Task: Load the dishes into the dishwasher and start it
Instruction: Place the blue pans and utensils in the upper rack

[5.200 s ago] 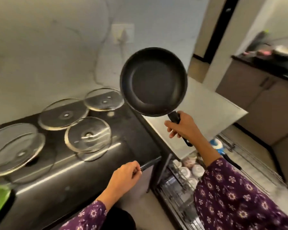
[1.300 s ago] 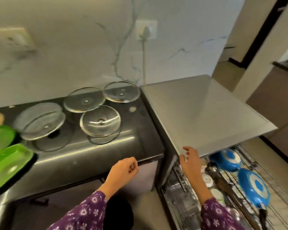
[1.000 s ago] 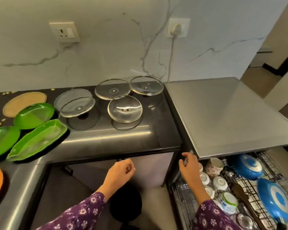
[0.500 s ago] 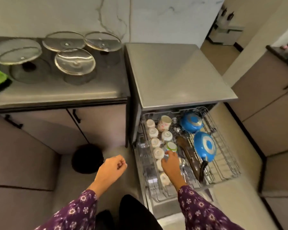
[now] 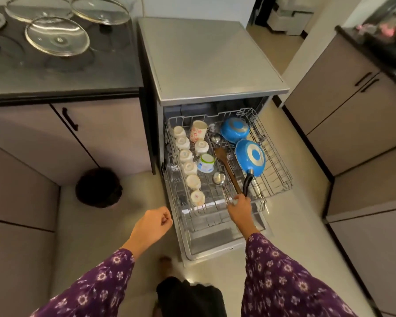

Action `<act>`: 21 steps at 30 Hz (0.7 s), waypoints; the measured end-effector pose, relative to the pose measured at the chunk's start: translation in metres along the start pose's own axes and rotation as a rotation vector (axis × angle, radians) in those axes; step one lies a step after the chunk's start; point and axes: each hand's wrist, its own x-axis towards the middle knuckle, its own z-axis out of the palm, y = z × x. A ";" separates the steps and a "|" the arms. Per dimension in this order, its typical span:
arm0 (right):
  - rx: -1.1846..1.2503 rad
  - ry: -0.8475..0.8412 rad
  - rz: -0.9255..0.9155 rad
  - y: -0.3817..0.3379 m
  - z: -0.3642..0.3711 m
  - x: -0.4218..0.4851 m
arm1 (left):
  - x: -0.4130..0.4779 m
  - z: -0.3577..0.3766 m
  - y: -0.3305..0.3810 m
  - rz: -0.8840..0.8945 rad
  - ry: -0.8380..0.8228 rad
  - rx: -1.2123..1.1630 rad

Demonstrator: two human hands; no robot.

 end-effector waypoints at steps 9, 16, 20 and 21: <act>0.303 0.020 0.245 0.050 -0.014 0.032 | 0.014 0.056 0.042 -0.083 -0.133 -0.045; 0.510 -0.195 0.454 0.075 -0.013 0.088 | 0.067 0.115 0.065 -0.286 -0.289 -0.220; 0.497 -0.221 0.411 0.088 -0.009 0.113 | 0.094 0.148 0.075 -0.493 -0.288 -0.472; 0.499 -0.202 0.418 0.089 -0.008 0.114 | 0.098 0.151 0.077 -0.511 -0.270 -0.525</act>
